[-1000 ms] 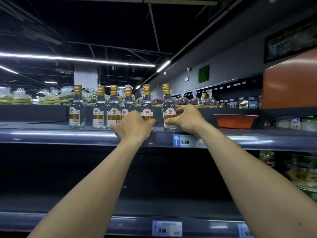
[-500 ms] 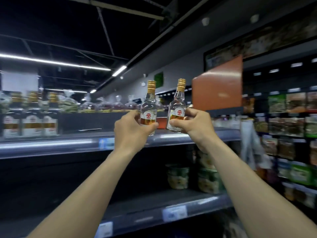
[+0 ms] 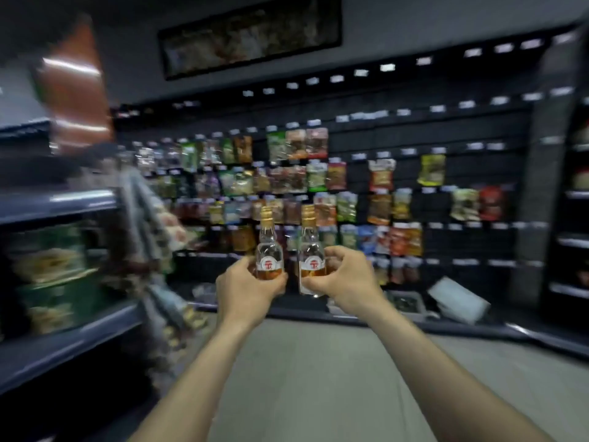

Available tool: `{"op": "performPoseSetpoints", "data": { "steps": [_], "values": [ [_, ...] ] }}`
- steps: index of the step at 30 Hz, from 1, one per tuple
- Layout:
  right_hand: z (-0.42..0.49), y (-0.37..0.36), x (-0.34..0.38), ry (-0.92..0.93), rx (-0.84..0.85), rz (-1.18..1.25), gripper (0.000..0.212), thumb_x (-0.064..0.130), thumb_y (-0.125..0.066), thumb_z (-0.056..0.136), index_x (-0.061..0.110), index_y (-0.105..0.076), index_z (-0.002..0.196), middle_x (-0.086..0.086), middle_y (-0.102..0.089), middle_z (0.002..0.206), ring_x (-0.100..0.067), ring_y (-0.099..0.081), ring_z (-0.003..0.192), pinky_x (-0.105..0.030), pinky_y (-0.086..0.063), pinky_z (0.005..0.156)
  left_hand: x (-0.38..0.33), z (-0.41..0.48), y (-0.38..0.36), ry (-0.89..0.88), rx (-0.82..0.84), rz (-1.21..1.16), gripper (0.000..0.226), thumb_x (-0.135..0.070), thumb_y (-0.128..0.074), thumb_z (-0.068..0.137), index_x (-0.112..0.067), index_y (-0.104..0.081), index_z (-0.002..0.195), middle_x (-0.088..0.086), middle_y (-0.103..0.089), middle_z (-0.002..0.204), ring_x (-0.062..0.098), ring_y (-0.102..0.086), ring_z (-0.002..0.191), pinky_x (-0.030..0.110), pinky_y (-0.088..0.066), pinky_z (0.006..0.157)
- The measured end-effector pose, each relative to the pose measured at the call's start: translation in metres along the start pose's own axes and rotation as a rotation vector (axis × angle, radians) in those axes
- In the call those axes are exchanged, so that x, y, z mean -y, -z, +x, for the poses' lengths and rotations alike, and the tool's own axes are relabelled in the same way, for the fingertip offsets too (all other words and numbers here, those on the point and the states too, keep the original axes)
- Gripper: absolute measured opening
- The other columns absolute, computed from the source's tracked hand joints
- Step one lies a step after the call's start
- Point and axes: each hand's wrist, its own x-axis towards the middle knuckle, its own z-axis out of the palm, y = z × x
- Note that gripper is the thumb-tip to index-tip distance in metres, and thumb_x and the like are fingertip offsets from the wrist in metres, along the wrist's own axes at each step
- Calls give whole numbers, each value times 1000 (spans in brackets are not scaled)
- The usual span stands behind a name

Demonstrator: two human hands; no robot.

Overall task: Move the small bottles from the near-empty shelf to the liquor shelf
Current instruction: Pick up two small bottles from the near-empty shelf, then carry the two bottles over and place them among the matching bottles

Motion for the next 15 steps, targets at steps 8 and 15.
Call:
{"op": "performPoseSetpoints", "data": {
  "steps": [8,15],
  "values": [
    [-26,188,-170,-311,-259,-143,41,19,-93,55,27,-72,89,17,-79,83,-2,-75,77,-35,-64,77,-42,-45,-244,18,351,-98,36,-40,-91,59,-31,-65,83,-21,-66,71,-6,-63,69,9,-42,54],
    [-7,352,-318,-511,-441,-271,43,23,-96,56,33,-70,89,17,-76,80,9,-70,73,-11,-52,62,-79,-70,-485,41,554,-152,35,-40,-89,59,-26,-65,82,-14,-69,72,1,-64,68,23,-51,58]
  ]
}}
